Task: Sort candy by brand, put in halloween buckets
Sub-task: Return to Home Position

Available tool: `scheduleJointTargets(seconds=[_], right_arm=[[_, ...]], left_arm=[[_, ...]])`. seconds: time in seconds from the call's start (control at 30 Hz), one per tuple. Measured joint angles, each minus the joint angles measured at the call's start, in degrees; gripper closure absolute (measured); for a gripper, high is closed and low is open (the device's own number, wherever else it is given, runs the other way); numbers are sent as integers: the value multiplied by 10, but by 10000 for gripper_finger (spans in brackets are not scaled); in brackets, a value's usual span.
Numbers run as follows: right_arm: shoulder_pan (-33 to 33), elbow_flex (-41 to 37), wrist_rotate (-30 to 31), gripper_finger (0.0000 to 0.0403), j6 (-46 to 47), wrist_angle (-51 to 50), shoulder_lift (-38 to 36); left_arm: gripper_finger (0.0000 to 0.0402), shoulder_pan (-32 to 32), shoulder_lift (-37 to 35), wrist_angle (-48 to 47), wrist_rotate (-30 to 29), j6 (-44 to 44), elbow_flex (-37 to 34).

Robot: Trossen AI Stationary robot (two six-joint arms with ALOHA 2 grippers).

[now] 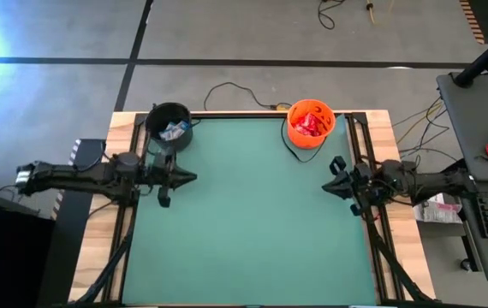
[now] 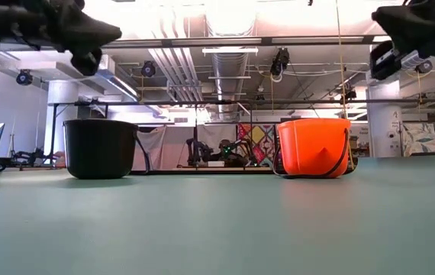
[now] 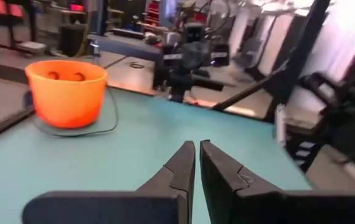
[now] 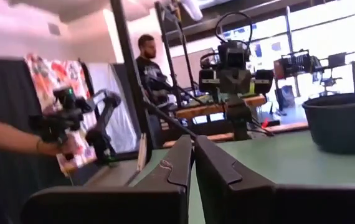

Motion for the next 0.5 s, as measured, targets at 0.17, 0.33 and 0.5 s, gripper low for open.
scheduleJointTargets(seconds=[0.17, 0.33, 0.5], right_arm=[[2, 0, 0, 390, -37, -4, -28], [2, -4, -34, 390, -52, -51, -77], [2, -4, -22, 390, -84, -68, -86]], left_arm=[[393, -69, -32, -21, -115, 31, -23], [393, -61, -120, -39, -58, 15, -56], [393, -59, -221, -91, -93, 12, -81]])
